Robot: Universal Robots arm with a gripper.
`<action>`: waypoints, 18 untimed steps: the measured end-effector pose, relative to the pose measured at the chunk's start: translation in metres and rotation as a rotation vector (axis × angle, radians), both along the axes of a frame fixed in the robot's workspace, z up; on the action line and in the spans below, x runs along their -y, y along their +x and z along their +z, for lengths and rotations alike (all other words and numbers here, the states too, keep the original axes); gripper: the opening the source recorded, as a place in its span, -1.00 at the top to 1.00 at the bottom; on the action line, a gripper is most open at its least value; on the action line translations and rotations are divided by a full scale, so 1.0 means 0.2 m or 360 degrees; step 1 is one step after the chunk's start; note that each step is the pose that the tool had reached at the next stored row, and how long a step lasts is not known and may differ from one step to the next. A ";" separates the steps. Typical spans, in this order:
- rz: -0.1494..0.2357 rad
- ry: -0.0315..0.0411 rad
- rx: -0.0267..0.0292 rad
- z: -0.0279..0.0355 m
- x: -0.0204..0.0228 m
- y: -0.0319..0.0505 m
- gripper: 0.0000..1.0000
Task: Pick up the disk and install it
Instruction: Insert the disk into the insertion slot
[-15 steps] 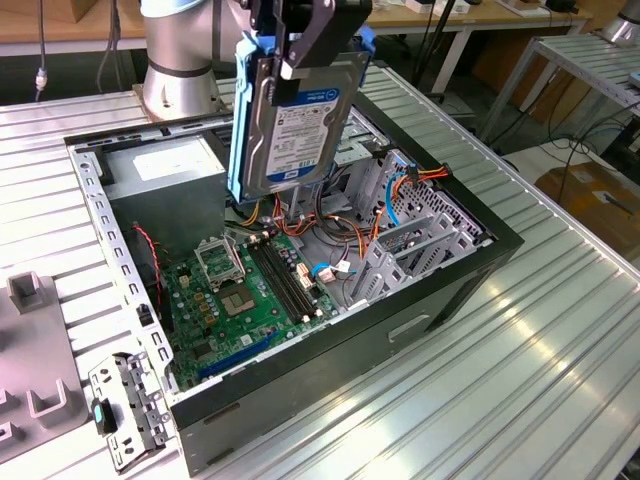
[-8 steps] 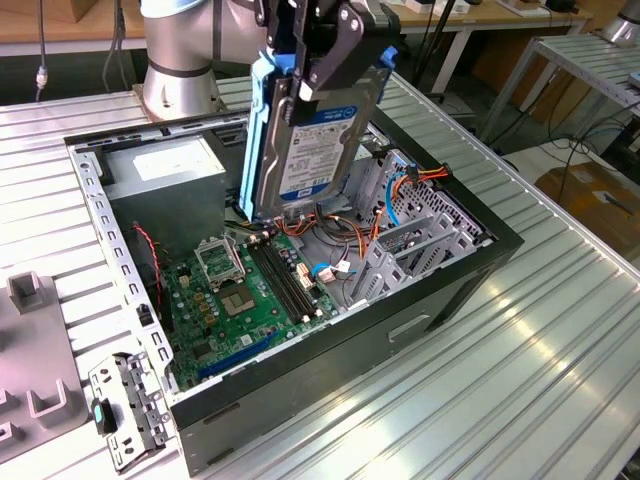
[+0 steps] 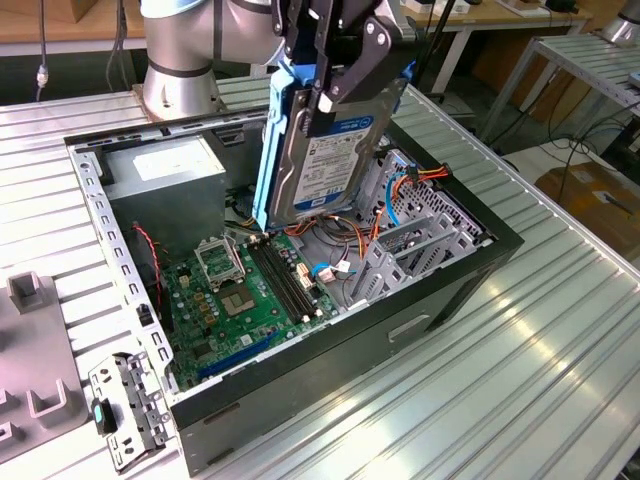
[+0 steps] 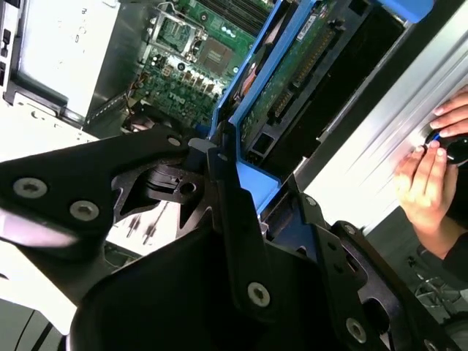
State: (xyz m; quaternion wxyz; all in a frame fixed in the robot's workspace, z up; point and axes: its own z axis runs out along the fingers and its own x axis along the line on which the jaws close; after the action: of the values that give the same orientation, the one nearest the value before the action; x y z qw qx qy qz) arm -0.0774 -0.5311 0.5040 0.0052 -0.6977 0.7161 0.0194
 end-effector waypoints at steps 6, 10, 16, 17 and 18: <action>0.0000 0.0000 0.00000 -0.001 0.005 0.145 0.26; 0.0000 0.0000 0.00000 -0.002 0.005 0.235 0.26; 0.0000 0.0000 0.00000 -0.004 0.005 0.309 0.26; 0.0000 0.0000 0.00000 -0.004 0.005 0.309 0.26; 0.0000 0.0000 0.00000 -0.004 0.005 0.309 0.26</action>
State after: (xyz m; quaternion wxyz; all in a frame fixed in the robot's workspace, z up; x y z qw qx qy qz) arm -0.0155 -0.5321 0.5032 0.0052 -0.6976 0.7162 0.0194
